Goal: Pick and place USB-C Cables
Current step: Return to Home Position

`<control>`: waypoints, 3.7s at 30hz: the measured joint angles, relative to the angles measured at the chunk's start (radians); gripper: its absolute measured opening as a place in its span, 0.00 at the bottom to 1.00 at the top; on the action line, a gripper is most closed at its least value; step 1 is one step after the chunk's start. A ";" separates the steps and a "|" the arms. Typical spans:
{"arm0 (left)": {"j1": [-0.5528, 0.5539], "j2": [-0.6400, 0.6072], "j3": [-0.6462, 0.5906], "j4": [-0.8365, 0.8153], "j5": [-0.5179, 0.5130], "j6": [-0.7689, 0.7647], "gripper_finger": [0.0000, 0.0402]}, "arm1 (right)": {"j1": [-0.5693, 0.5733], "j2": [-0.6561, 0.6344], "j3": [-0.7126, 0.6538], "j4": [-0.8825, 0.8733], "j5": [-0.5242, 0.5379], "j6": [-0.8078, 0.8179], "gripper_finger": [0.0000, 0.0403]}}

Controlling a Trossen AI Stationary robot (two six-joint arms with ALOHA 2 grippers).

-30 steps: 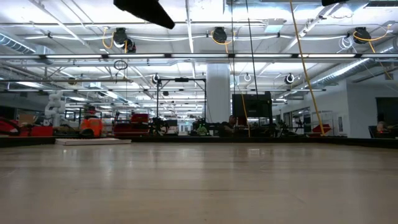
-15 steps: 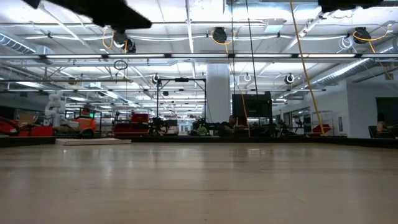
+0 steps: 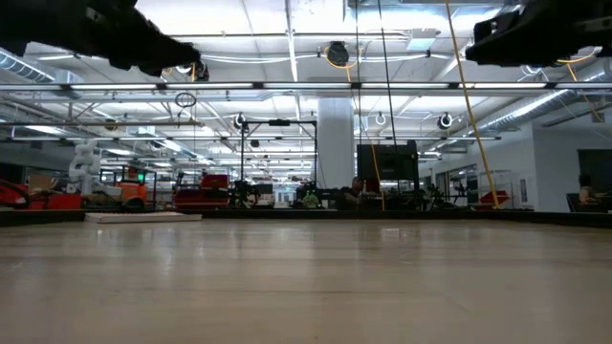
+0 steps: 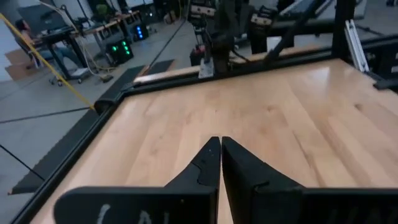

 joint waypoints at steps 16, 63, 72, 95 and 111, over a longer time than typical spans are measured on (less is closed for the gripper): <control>0.079 -0.111 -0.186 0.136 0.163 0.041 0.03 | -0.108 -0.008 -0.221 0.330 -0.087 -0.027 0.00; 0.159 -0.158 -0.238 0.186 0.236 0.009 0.04 | -0.218 -0.509 -0.354 0.193 -0.155 0.050 0.00; 0.159 -0.158 -0.238 0.187 0.235 0.013 0.04 | -0.219 -0.636 -0.354 0.068 -0.157 0.054 0.00; 0.158 -0.158 -0.238 0.196 0.235 0.026 0.03 | -0.350 -0.631 -0.355 0.020 -0.259 0.070 0.00; 0.158 -0.244 -0.237 0.108 0.253 0.023 0.01 | -0.369 -0.631 -0.355 -0.029 -0.258 0.083 0.00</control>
